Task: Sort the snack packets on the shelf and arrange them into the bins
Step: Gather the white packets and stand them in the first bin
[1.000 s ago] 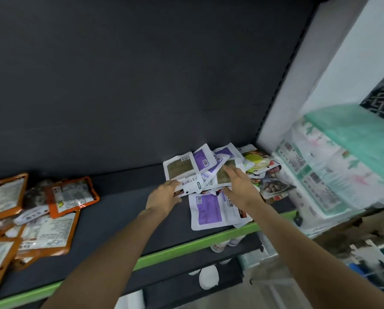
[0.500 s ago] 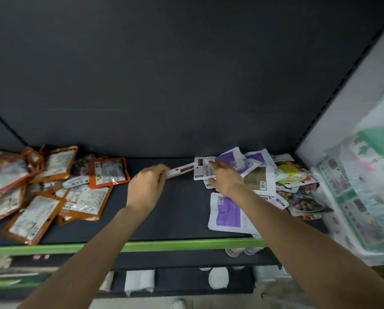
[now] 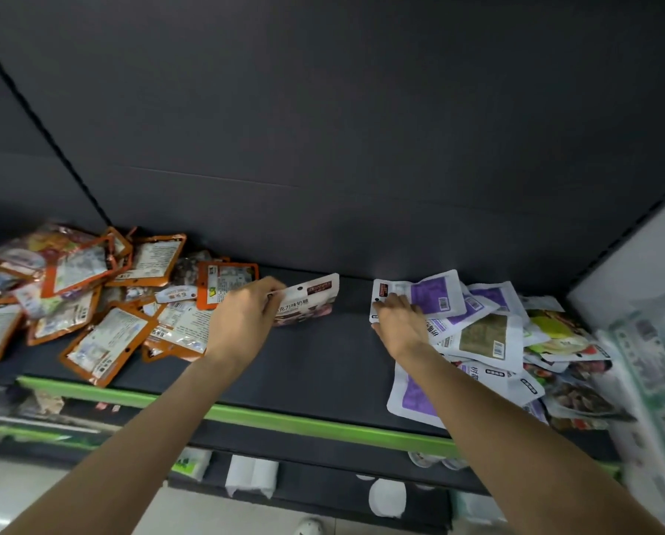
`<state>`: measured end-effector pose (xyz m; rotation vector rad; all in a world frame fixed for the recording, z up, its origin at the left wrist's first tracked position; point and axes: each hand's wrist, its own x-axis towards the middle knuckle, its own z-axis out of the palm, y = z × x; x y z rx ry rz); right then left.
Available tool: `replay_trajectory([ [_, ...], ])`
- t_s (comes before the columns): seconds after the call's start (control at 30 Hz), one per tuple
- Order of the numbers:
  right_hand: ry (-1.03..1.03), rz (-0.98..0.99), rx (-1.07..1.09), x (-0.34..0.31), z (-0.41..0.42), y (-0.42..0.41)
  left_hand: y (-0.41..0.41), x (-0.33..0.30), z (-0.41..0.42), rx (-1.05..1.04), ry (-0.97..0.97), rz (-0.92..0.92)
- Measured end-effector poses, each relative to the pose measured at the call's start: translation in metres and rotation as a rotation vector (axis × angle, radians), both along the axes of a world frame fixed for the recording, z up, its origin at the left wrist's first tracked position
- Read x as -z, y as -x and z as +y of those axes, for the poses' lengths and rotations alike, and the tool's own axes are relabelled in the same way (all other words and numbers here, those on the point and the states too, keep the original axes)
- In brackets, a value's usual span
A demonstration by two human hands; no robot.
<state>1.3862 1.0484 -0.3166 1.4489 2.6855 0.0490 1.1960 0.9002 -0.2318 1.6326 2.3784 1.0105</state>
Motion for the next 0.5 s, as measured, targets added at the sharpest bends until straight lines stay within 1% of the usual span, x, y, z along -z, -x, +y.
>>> replay_trajectory([
  [0.07, 0.026, -0.009, -0.017, -0.002, 0.006, -0.004, 0.001, 0.000, 0.000, 0.003, -0.002, -0.017],
  [0.17, 0.006, -0.067, -0.023, -0.005, 0.009, -0.007, 0.004, 0.002, -0.001, 0.012, 0.009, -0.017],
  [0.33, -0.125, -0.093, 0.005, -0.019, 0.000, 0.002, 0.006, -0.001, 0.004, 0.001, 0.017, -0.070],
  [0.43, -0.164, 0.096, 0.016, -0.027, -0.003, 0.004, 0.008, -0.001, 0.005, -0.022, 0.017, -0.090],
  [0.5, -0.184, 0.234, 0.028, -0.048, -0.009, 0.004, 0.009, -0.004, 0.004, -0.031, 0.007, -0.107],
])
